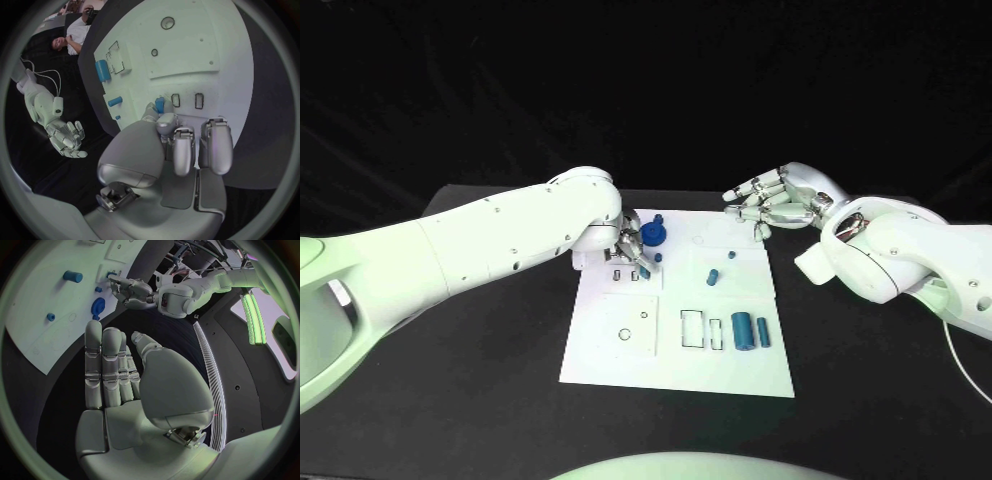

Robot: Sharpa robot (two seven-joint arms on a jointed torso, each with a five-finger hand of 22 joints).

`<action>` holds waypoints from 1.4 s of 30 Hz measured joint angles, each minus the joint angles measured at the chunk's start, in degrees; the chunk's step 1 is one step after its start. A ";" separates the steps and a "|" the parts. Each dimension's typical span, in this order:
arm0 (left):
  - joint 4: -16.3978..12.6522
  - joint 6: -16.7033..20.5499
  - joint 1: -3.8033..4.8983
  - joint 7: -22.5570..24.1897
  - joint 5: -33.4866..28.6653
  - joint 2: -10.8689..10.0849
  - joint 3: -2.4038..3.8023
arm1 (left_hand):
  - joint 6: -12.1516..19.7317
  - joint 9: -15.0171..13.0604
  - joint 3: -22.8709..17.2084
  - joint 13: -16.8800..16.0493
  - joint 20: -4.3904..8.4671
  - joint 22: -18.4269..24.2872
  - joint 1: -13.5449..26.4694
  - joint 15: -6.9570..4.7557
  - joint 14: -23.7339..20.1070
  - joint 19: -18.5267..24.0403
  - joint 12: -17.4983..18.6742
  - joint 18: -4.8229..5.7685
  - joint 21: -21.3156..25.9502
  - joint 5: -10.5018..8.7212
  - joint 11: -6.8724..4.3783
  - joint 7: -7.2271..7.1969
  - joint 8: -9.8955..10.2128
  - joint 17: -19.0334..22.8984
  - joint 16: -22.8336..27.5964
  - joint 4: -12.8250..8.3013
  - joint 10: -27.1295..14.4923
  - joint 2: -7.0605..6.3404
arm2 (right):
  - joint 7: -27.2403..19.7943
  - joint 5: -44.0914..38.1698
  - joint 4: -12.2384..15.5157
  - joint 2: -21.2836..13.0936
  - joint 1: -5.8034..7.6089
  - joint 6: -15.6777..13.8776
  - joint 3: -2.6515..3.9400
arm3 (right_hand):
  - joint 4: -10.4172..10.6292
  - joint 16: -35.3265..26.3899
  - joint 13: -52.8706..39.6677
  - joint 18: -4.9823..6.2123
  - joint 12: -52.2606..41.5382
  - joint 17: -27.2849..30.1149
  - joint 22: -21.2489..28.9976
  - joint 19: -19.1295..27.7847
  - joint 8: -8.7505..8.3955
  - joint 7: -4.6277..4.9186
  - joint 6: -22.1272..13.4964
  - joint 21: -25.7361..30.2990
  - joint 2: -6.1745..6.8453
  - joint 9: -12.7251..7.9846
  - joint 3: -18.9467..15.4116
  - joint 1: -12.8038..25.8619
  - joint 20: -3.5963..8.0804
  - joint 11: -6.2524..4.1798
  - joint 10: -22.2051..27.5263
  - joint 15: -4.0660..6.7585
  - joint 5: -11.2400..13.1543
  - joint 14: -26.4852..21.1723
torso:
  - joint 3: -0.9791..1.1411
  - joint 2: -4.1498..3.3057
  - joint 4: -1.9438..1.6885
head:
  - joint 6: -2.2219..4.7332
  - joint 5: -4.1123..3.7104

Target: Assemble the parts on the task board

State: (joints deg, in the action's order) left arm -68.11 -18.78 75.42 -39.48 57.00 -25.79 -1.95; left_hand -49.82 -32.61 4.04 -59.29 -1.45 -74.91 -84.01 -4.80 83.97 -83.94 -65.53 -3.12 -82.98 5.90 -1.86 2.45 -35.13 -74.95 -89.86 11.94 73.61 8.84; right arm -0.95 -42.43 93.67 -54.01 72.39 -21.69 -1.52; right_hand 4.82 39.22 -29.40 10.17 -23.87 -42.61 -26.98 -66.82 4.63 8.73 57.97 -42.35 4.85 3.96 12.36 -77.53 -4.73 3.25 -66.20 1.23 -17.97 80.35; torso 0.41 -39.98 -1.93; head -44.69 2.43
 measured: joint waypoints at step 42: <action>-8.43 14.69 -3.73 1.70 2.45 -7.60 -0.31 | -1.10 -7.55 -35.78 -1.42 0.00 0.01 14.93 0.11 0.11 0.00 -0.88 -0.01 -1.56 9.83 0.51 0.64 -1.71 0.03 0.00 -1.61 2.58 -18.59 | 0.12 0.13 -0.23 -0.02 -0.24 0.80 -0.17 | 0.00 -1.33 0.42 0.00 0.23 0.64 0.35 0.00 0.00 -0.04 -0.37 0.44 0.23 -0.04 0.32 0.23 0.00 0.00 0.00 -0.21 -0.22 -0.21 | 0.10 0.08 -0.34 | -0.21 0.71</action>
State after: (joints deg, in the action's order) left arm -76.54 -4.10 71.68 -37.78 59.45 -33.39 -2.26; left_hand -50.92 -40.15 -31.74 -60.72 -1.45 -74.91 -69.08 -4.69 84.08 -83.94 -66.41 -3.12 -84.54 15.72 -1.35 3.09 -36.84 -74.92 -89.86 10.33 76.19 -9.75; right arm -0.83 -42.30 93.44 -54.03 72.15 -20.89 -1.70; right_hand 4.82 37.89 -28.98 10.17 -23.65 -41.97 -26.63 -66.81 4.63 8.69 57.60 -41.91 5.07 3.92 12.67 -77.30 -4.73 3.25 -66.20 1.02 -18.18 80.14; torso 0.51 -39.90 -2.27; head -44.91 3.14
